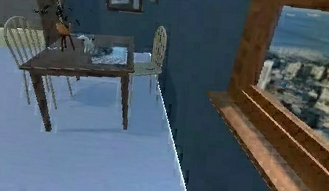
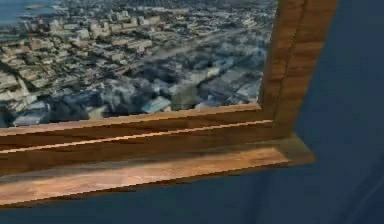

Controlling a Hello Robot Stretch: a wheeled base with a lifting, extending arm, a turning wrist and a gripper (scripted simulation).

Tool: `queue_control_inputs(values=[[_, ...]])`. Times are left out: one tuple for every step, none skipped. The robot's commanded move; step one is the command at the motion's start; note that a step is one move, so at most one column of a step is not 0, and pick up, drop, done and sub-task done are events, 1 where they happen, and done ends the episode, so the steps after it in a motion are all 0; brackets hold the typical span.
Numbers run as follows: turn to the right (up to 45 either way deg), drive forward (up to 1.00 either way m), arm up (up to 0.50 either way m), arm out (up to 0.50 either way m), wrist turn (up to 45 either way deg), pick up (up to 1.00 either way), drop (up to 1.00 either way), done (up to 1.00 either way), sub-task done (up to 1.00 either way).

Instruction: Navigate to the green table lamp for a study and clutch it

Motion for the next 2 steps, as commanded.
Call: queue_control_inputs(values=[[-45.0,0.0,0.0,0.0,0.0,0.0,0.0,0.0,0.0],[0.0,1.0,0.0,0.0,0.0,0.0,0.0,0.0,0.0]])
